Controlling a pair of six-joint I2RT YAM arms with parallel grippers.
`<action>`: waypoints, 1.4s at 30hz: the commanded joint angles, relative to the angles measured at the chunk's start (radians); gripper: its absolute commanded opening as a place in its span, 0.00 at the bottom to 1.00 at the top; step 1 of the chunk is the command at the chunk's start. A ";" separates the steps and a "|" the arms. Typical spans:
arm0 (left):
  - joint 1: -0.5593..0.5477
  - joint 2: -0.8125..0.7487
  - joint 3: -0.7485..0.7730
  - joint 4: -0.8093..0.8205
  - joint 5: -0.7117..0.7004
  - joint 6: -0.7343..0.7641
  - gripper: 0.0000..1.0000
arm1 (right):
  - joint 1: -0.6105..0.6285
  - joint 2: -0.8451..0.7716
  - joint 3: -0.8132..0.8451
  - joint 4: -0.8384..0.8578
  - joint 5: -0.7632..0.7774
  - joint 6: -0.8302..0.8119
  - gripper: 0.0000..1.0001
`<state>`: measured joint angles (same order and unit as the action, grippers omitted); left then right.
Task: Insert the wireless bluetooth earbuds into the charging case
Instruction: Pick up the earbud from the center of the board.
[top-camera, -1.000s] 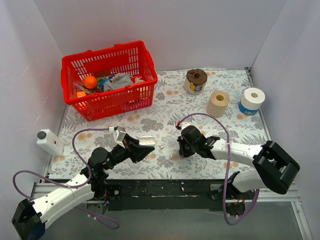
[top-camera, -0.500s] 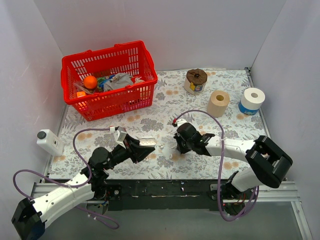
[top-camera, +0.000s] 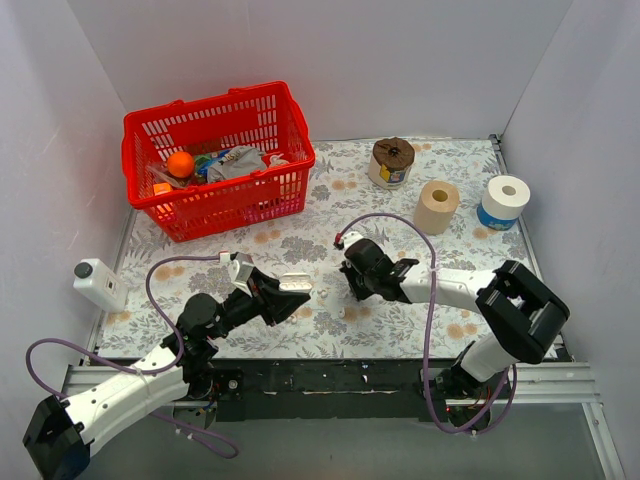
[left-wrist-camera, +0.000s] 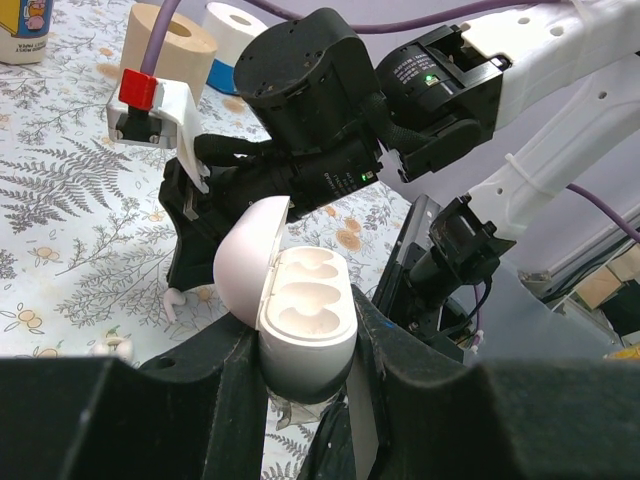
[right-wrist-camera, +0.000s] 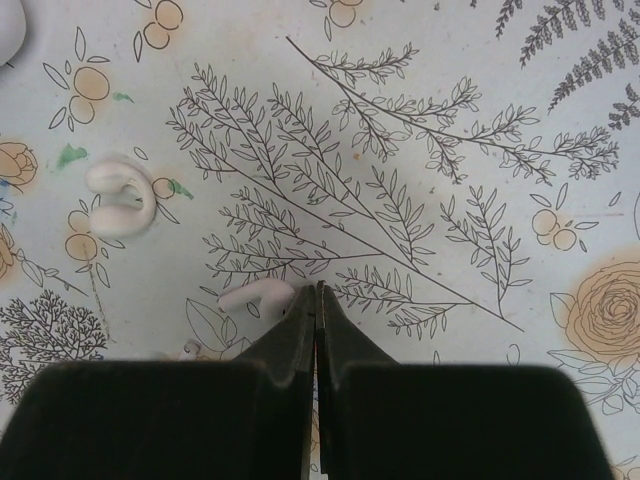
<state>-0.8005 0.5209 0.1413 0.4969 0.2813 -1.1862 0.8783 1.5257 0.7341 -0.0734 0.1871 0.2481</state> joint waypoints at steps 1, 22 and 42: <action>-0.003 -0.004 0.038 0.000 0.006 0.013 0.00 | -0.009 0.024 0.027 -0.051 0.026 -0.032 0.01; -0.005 -0.004 0.061 -0.037 -0.010 0.022 0.00 | 0.050 -0.072 -0.098 -0.016 -0.109 0.100 0.01; -0.006 -0.024 0.057 -0.054 -0.008 0.033 0.00 | 0.039 0.005 -0.009 -0.126 -0.002 -0.038 0.01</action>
<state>-0.8021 0.4942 0.1627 0.4404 0.2760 -1.1679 0.9211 1.5227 0.7315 -0.0788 0.1326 0.2626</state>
